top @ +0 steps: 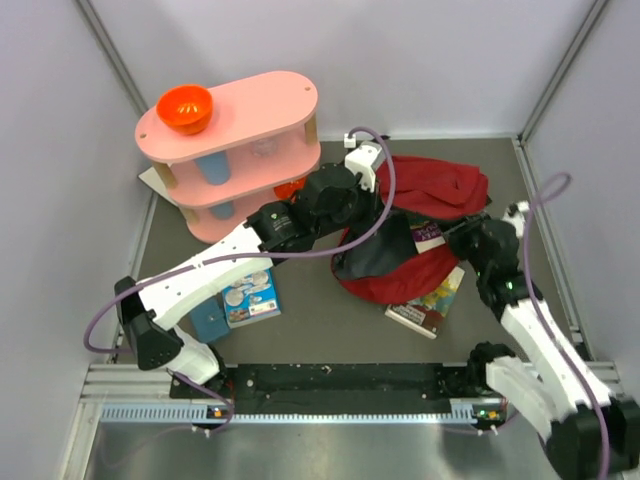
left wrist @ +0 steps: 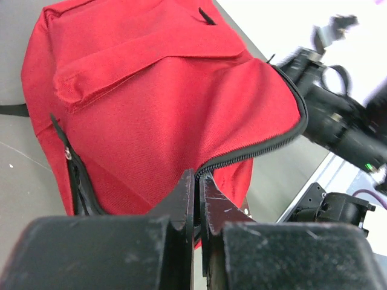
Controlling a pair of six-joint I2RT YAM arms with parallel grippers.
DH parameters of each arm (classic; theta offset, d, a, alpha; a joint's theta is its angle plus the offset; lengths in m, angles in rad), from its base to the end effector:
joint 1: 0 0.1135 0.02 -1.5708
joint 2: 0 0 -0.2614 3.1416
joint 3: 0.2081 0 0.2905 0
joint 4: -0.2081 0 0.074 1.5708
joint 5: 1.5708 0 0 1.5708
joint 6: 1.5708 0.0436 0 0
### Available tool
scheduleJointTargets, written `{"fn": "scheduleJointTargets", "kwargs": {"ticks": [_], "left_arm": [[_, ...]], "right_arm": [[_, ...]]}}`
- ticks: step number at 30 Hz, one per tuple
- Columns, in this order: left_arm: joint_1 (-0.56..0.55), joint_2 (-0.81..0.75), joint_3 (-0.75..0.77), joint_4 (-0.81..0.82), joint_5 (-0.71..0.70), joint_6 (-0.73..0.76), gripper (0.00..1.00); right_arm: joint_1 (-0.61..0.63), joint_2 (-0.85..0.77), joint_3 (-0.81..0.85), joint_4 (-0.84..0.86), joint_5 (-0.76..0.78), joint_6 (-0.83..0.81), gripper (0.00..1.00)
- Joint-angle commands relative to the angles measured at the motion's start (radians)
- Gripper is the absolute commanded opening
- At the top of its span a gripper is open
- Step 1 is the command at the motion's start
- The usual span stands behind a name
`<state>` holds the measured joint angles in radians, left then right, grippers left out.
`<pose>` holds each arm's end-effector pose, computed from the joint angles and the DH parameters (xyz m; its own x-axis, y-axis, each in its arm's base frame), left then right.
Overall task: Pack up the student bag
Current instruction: Place the book in the student bag.
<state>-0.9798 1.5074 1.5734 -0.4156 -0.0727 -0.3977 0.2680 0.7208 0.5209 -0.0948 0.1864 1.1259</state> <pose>0.2219 -0.3250 0.4128 -0.4820 0.0251 -0.8758 0.6546 0.6747 -0.3409 0.2200 0.0520 0.2545 -0.2011 0.8646 -0.4604 0.2144 0.4974 0.8406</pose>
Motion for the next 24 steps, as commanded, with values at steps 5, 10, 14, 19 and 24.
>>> {"fn": "scheduleJointTargets", "kwargs": {"ticks": [5,10,14,19,24], "left_arm": [[-0.005,-0.110,-0.007,0.084,-0.021,-0.018,0.00],[-0.007,-0.153,-0.024,0.081,-0.022,-0.029,0.00],[-0.005,-0.133,-0.035,0.071,-0.065,-0.017,0.00],[-0.005,-0.076,-0.029,0.074,-0.079,-0.023,0.00],[-0.003,-0.001,0.002,0.075,-0.075,-0.038,0.00]], "right_arm": [[-0.087,0.444,0.300,0.211,-0.554,-0.189,0.00],[-0.087,0.583,0.435,0.282,-0.737,-0.189,0.00],[-0.087,0.605,0.450,0.239,-0.745,-0.197,0.00],[-0.082,0.447,0.257,0.265,-0.690,-0.118,0.00],[-0.044,0.254,0.084,0.219,-0.608,-0.048,0.00]]}}
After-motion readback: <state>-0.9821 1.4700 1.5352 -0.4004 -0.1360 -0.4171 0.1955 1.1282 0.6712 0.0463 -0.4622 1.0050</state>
